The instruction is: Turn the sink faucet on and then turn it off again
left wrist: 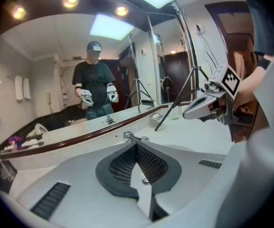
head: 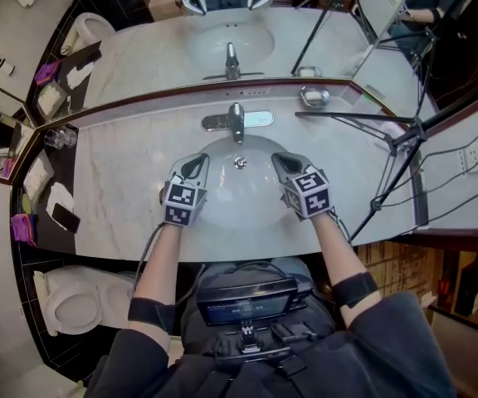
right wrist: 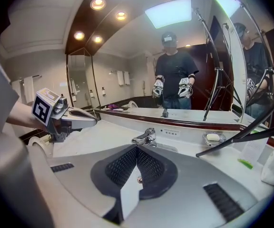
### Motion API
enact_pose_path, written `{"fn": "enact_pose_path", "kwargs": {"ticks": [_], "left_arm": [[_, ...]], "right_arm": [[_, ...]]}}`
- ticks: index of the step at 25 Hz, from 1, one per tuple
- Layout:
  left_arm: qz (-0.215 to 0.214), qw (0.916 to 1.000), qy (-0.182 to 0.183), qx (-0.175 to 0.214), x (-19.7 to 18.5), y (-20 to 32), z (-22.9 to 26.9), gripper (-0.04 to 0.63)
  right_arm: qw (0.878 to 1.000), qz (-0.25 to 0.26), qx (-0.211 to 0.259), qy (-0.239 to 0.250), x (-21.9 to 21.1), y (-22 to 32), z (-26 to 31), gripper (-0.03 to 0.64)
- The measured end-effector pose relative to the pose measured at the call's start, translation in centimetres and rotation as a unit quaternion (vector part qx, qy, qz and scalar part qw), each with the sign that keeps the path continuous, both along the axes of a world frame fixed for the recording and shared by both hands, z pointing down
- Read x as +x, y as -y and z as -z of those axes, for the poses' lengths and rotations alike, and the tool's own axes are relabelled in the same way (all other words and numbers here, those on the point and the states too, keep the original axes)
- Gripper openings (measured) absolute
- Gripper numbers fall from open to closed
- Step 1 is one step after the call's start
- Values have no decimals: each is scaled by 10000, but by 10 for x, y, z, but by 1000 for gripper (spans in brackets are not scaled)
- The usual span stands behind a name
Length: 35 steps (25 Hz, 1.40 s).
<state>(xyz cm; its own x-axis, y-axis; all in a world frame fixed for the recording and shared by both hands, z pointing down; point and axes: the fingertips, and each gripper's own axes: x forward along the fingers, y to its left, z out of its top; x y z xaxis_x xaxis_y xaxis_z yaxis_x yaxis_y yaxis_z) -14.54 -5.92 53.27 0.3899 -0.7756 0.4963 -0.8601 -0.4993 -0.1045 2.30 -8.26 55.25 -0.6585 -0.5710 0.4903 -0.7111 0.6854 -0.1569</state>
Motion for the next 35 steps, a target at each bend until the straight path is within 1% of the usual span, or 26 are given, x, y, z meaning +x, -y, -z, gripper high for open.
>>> {"fn": "enact_pose_path", "kwargs": {"ticks": [1, 3, 7, 10, 13, 22, 25, 27, 29, 30, 32, 33, 35], "left_arm": [[154, 9997, -165, -12, -7, -3, 2, 0], [406, 9986, -343, -8, -21, -9, 3, 0], [616, 9965, -556, -24, -33, -23, 7, 0], [683, 9958, -611, -42, -38, -32, 6, 0], [840, 9936, -757, -76, -42, -42, 1, 0], [1126, 9908, -746, -92, -47, -51, -8, 0], [1067, 9931, -492, -59, -45, -50, -6, 0], [957, 9949, -330, -7, -42, -47, -6, 32], [768, 9970, -63, -5, -36, -44, -7, 65], [656, 9977, 150, 19, -34, -40, -9, 91], [400, 9966, 712, 110, -28, -32, -17, 143], [242, 9941, 1038, 178, -24, -27, -22, 163], [-93, 9854, 1656, 373, -13, -16, -25, 201]], "right_arm": [[10000, 14, 10, 4, -1, 0, 1, 18], [10000, 27, 21, -21, -2, -2, 4, 18], [9999, 40, 71, -85, -3, -1, 9, 18], [9999, 47, 65, -87, -5, -3, 9, 18], [9999, 39, 60, -84, -4, -6, 10, 18], [10000, 49, -14, -83, 0, -13, 1, 18], [10000, 65, -35, -68, -1, -13, 3, 18], [9999, 78, -27, -60, -3, -12, 2, 18], [9999, 100, -3, -50, -5, -10, 2, 18], [9999, 113, 3, -49, -5, -8, 2, 18], [9999, 134, -16, -76, -5, -6, 0, 18], [9999, 139, -30, -88, -5, -4, -2, 18], [9998, 133, -79, -85, -6, -3, -6, 18]]}}
